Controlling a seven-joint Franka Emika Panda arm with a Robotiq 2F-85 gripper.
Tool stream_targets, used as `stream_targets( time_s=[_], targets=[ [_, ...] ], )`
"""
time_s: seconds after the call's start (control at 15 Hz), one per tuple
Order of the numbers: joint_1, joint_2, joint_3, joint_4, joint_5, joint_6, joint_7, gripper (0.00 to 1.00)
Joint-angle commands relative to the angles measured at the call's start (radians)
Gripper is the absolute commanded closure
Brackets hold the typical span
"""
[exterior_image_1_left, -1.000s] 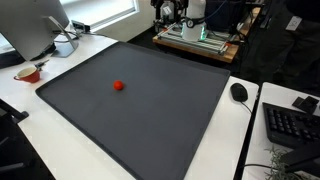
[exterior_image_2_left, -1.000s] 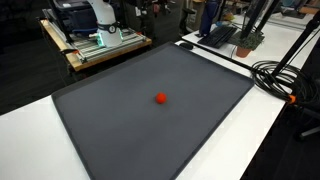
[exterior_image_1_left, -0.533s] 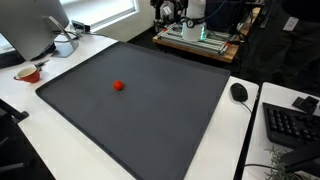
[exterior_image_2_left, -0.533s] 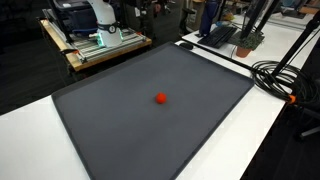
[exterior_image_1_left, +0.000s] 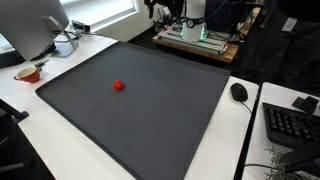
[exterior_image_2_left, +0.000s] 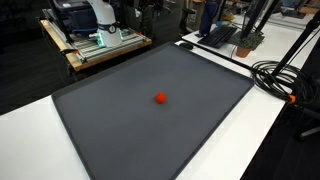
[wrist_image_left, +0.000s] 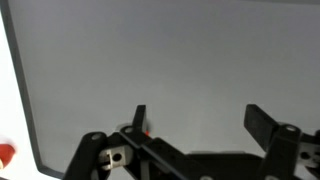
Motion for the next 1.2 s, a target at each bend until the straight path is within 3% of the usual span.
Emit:
stream_targets(
  time_s=[0.0,0.6,0.67,1.0,1.13],
  targets=[
    [0.009,0.183,0.026,0.178,-0.116,-0.139,-0.019,0.0],
    [0.116,0.524,0.012,0.395,-0.4,-0.336,-0.048,0.0],
    [0.112,0.454,0.001,0.326,-0.338,-0.282,-0.038,0.0],
    [0.126,0.524,-0.003,0.379,-0.376,-0.305,-0.039,0.0],
    [0.143,0.596,-0.01,0.416,-0.457,-0.346,-0.024,0.0]
  ],
)
